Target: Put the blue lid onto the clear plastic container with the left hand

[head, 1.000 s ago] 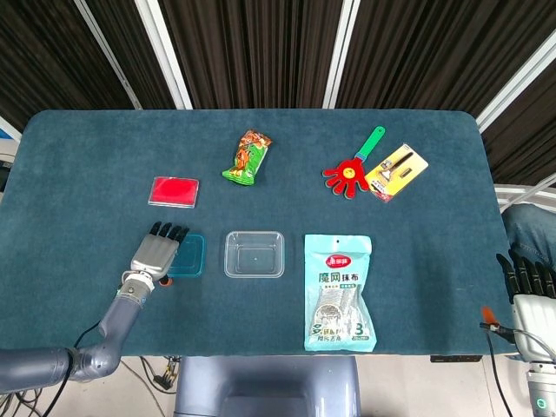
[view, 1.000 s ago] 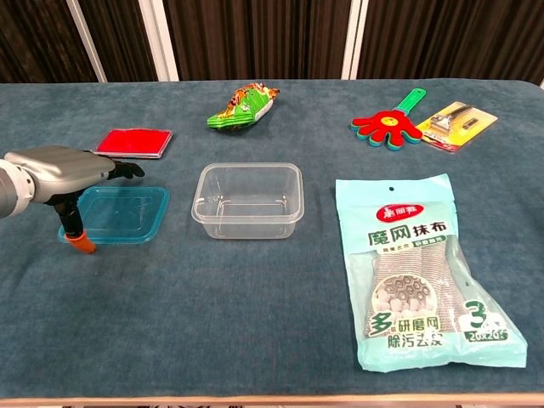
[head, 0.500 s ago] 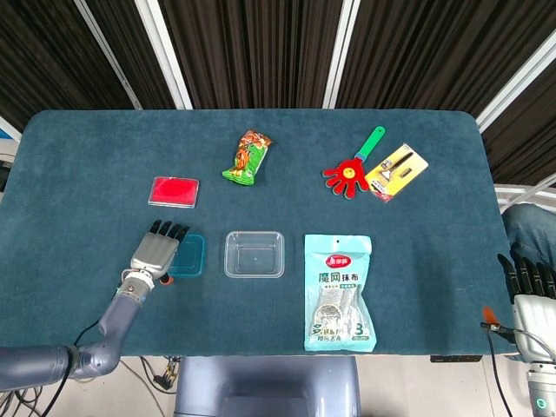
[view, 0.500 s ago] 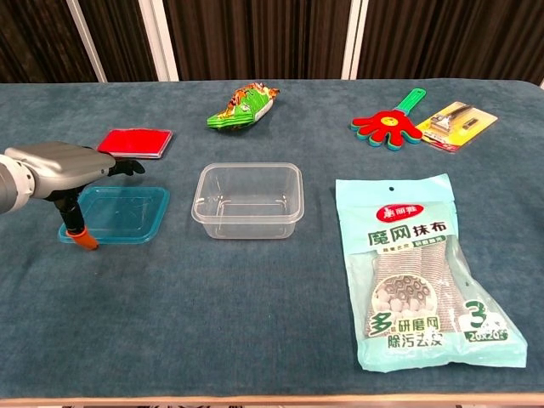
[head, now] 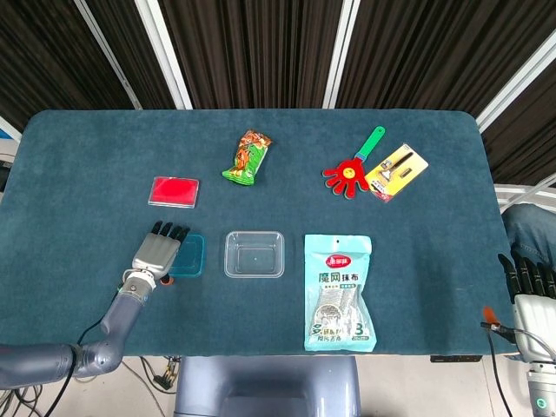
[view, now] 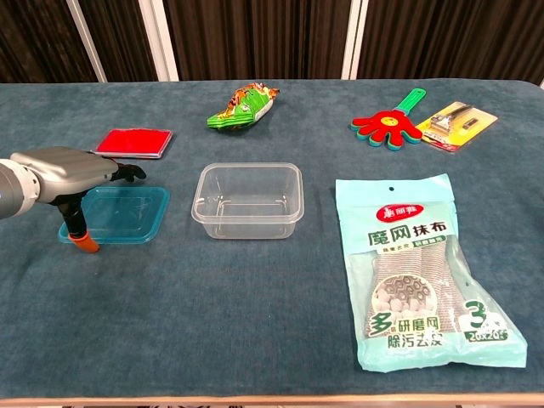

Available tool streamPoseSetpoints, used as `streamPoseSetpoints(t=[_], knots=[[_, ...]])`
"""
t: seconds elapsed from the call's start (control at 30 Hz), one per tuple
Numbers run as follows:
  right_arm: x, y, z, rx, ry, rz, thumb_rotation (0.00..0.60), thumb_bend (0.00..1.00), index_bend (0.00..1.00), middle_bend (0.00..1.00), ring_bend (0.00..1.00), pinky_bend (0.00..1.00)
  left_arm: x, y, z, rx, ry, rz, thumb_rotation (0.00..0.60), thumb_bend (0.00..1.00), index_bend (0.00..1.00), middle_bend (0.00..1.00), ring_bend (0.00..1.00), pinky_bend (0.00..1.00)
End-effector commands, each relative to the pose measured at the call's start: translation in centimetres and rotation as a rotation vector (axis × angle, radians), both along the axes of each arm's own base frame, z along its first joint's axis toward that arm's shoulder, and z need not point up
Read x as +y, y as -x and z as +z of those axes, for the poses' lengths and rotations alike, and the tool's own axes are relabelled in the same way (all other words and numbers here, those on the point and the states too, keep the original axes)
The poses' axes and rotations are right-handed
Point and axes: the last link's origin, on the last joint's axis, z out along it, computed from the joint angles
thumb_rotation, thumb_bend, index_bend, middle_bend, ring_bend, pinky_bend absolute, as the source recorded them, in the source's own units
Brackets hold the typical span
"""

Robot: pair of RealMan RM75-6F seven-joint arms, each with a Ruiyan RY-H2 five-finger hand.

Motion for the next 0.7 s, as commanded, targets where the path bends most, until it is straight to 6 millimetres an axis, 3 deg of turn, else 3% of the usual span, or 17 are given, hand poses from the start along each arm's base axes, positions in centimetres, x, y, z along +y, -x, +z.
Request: streamPoseSetpoints(t=[0.03, 0.7], knots=[[-0.01, 0.00, 0.01, -0.001, 0.001, -0.001, 0.600, 0.34, 0.00, 0.01, 0.00, 0.00, 0.01, 0.02, -0.15, 0.003, 0.003, -0.002, 0.600, 0.04, 0.01, 0.09, 0.00, 0.03], [-0.01, 0.02, -0.01, -0.005, 0.003, -0.002, 0.600, 0.34, 0.00, 0.01, 0.00, 0.00, -0.03, 0.31, -0.57, 0.006, 0.002, -0.007, 0.600, 0.05, 0.03, 0.17, 0.01, 0.03]])
